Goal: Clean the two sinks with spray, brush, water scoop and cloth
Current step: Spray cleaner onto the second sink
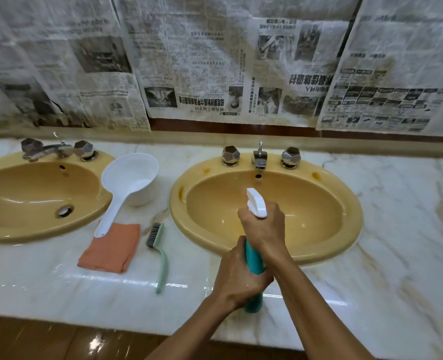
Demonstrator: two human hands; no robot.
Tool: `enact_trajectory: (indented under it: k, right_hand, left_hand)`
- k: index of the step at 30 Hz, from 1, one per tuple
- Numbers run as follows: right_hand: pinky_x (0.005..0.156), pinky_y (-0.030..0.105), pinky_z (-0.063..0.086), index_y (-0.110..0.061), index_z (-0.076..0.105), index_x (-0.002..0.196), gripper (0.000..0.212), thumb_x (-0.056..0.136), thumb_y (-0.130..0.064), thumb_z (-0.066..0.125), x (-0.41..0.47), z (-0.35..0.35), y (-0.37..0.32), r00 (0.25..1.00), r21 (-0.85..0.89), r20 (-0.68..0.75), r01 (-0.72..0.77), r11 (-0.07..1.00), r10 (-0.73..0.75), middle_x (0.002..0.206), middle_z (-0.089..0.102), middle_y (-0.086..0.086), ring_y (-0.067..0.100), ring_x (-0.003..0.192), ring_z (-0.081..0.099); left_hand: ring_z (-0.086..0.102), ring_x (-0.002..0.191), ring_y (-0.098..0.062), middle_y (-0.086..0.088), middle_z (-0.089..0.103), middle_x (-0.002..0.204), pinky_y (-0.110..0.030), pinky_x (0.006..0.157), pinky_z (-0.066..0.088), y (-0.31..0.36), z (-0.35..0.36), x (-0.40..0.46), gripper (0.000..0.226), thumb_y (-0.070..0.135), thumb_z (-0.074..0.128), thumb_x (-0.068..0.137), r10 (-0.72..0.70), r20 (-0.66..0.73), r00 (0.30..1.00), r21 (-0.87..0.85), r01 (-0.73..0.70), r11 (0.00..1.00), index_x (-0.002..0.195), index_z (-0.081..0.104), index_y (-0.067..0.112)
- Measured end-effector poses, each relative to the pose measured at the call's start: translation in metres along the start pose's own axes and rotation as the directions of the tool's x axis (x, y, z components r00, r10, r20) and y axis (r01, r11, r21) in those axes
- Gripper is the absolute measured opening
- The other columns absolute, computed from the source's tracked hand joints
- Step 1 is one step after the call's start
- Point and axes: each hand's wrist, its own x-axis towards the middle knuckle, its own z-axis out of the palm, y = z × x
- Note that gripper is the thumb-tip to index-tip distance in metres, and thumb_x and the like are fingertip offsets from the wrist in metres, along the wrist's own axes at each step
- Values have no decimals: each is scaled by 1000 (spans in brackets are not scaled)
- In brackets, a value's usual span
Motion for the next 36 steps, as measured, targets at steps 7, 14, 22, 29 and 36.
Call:
enact_trajectory:
  k: [7, 14, 22, 29, 36]
  right_hand:
    - [52, 35, 35, -7, 50, 59, 23, 77, -16, 60, -12, 13, -14, 998, -31, 54, -17, 999, 18, 53, 44, 2, 18, 51, 38]
    - [53, 37, 38, -2, 54, 65, 21, 76, -19, 61, -30, 38, -36, 994, -28, 61, -93, 995, 95, 60, 51, 7, 23, 56, 44]
    - [62, 39, 51, -7, 63, 72, 17, 75, -23, 59, -20, 62, -74, 990, -56, 28, -139, 989, 140, 72, 67, 9, 27, 67, 62]
    - [57, 31, 41, -13, 59, 77, 8, 75, -21, 59, -28, 73, -101, 991, -14, 10, -135, 991, 136, 73, 58, 4, 17, 62, 50]
    - [57, 34, 38, -16, 52, 57, 12, 68, -19, 56, -67, 96, -98, 993, 6, 21, -113, 994, 112, 61, 54, 3, 20, 59, 45]
  left_hand:
    - [67, 81, -11, 11, 67, 89, -34, 74, 60, -7, -12, -10, 51, 52, 76, 71, -2, -24, 1000, 31, 2, 1000, 110, 48, 33]
    - [65, 73, -14, 8, 66, 81, -38, 70, 58, -18, -45, -24, 43, 48, 73, 69, -26, -58, 998, 39, 28, 999, 101, 49, 31]
    - [64, 74, -18, 2, 65, 82, -40, 71, 57, -2, -91, -9, 43, 44, 67, 67, -56, 13, 998, 55, 55, 997, 101, 48, 26]
    - [64, 75, -17, 4, 63, 84, -41, 76, 58, 7, -121, -6, 46, 46, 65, 69, -32, 29, 999, 100, 29, 995, 106, 45, 27]
    - [64, 75, -20, 3, 64, 81, -44, 73, 56, -16, -136, -46, 43, 51, 62, 69, -68, -28, 997, 112, 71, 991, 100, 47, 27]
